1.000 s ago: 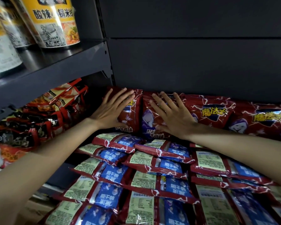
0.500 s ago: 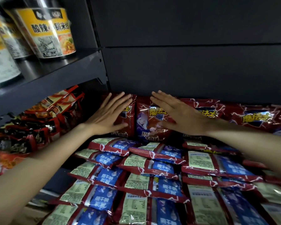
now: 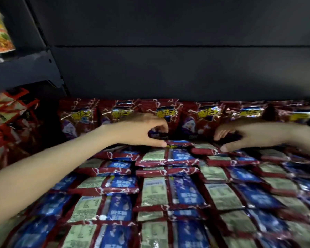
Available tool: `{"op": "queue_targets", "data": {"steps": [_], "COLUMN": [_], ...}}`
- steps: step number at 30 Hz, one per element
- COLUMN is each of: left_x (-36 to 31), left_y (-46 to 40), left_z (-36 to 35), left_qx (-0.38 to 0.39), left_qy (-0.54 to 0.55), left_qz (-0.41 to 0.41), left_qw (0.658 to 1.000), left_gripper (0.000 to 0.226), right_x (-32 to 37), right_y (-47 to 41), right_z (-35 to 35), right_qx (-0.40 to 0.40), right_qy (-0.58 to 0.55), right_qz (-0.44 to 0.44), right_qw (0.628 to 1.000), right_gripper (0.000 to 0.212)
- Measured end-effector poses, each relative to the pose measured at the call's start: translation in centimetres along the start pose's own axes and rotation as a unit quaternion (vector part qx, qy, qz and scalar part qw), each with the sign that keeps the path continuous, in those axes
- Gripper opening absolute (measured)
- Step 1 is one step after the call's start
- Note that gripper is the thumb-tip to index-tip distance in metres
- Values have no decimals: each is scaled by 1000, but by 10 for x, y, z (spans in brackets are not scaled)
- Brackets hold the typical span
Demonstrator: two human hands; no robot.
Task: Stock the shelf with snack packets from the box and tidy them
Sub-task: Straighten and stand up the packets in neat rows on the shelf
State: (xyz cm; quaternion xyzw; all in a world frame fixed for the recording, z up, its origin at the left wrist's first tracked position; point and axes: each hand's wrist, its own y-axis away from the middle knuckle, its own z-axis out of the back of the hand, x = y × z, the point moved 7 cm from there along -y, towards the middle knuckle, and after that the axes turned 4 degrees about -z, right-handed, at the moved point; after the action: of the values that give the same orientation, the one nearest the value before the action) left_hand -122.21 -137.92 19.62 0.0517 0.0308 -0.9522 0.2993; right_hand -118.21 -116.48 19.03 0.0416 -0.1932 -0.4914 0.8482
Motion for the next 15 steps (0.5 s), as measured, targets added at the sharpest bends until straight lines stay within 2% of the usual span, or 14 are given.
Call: {"op": "queue_targets", "data": {"steps": [2,5,7,9,13,15], "left_x": [-6,-3,6,18,34,40], "left_y": [-10,-20,-22,-22,-27,-33], "left_z": [-11,-15,-8,4,21,22], "left_qx": [12,-18,-63,-105,-153,-156], "left_qy": [-1,0,-19,-43,-80,-98], "left_qz": [0,13,37,63,56,64], "left_qw": [1000,1000,997,991,983,981], "left_gripper": [35,24,25,34,33,34], "right_x": [-11,-18,-17,-20,-21,-27], "right_y": [14,26,21,20,14,2], "right_z": [-4,-9,-7,1,30,39], "right_qx": [24,11,-36,-82,-227,-254], "right_qy": [-11,66,79,95,151,188], "right_qz": [-38,-31,-18,-31,-34,-81], "right_qw": [999,997,996,992,962,945], "right_gripper": [45,34,18,11,17,27]}}
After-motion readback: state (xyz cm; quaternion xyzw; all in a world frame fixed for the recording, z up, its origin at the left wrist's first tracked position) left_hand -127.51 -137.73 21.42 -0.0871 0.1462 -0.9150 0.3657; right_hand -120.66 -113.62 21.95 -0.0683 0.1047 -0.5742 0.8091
